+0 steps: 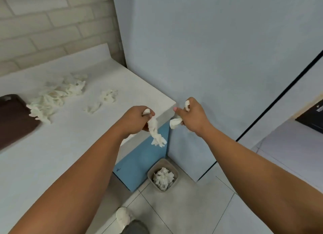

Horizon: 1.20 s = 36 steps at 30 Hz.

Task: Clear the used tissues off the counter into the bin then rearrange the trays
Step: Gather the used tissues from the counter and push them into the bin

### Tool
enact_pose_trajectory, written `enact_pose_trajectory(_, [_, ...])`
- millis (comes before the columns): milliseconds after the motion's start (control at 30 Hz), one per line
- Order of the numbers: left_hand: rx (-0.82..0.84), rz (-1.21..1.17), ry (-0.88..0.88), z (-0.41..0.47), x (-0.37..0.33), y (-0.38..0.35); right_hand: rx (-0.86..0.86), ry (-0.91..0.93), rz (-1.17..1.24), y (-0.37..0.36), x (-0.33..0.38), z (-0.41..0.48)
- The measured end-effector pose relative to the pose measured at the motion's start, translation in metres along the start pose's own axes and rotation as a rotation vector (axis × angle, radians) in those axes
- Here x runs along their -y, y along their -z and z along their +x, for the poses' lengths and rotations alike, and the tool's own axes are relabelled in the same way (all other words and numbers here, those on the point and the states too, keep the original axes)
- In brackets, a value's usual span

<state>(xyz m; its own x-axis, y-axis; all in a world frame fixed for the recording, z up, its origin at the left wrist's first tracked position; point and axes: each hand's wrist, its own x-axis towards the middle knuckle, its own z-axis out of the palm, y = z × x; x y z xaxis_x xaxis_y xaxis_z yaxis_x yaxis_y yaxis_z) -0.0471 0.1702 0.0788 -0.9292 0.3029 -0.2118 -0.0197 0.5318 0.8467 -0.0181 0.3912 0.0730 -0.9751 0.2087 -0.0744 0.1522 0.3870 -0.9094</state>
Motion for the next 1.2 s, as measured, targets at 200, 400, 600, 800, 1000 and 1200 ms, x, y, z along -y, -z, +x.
enact_pose_trajectory(200, [0.095, -0.021, 0.107, -0.001, 0.026, -0.076, 0.009, -0.167, 0.021, 0.019, -0.085, -0.033])
enact_pose_trajectory(400, [0.264, -0.015, 0.177, 0.018, 0.089, -0.131, -0.054, -0.339, -0.055, 0.001, -0.174, -0.039])
enact_pose_trajectory(600, [0.240, -0.086, 0.405, 0.054, 0.189, -0.194, 0.018, -0.449, -0.100, -0.036, -0.259, -0.047])
enact_pose_trajectory(800, [0.113, 0.024, 0.553, 0.095, 0.300, -0.247, 0.048, -0.559, -0.110, -0.080, -0.348, -0.039])
enact_pose_trajectory(1000, [0.054, -0.022, 0.760, 0.127, 0.380, -0.294, -0.038, -0.741, 0.120, -0.122, -0.420, -0.032])
enact_pose_trajectory(1200, [0.140, -0.418, 0.959, 0.159, 0.438, -0.343, -0.062, -0.823, 0.258, -0.155, -0.474, -0.032])
